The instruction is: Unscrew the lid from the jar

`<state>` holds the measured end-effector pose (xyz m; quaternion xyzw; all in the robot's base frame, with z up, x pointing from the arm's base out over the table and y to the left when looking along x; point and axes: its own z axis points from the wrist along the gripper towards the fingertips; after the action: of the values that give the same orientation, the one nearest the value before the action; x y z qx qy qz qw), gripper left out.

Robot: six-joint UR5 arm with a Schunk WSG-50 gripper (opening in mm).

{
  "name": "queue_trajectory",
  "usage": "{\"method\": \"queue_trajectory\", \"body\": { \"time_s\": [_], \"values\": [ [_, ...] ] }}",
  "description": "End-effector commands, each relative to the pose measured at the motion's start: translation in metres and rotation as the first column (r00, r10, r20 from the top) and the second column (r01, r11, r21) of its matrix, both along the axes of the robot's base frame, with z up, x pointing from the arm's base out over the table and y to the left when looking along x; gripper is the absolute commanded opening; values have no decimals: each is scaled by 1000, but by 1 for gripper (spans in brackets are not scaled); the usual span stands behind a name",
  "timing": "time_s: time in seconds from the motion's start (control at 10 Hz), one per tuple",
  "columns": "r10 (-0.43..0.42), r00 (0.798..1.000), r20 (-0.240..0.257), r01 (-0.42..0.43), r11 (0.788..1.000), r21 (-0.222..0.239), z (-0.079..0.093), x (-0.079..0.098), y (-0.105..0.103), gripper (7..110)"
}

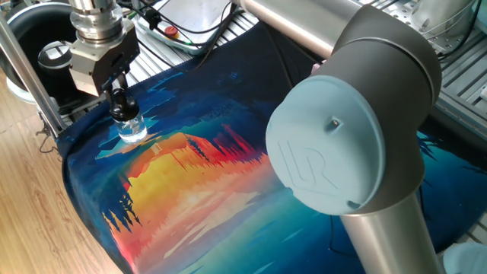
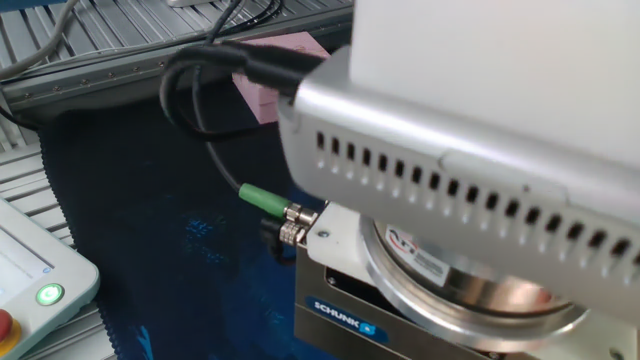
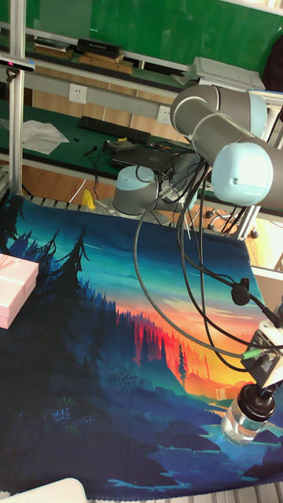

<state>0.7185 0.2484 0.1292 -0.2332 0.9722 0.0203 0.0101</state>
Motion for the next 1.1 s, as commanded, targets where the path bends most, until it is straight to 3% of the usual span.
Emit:
{"method": "queue_trajectory", "body": {
  "time_s": [0.0, 0.3, 0.4, 1.0],
  "values": [
    [-8, 1000, -2, 8, 1000, 0, -1, 2, 1, 44],
    [-16, 1000, -3, 16, 1000, 2, -2, 2, 1, 44],
    [-16, 1000, -1, 16, 1000, 2, -2, 2, 1, 22],
    [5, 1000, 4, -5, 1000, 5, -4, 2, 1, 22]
  ]
}}
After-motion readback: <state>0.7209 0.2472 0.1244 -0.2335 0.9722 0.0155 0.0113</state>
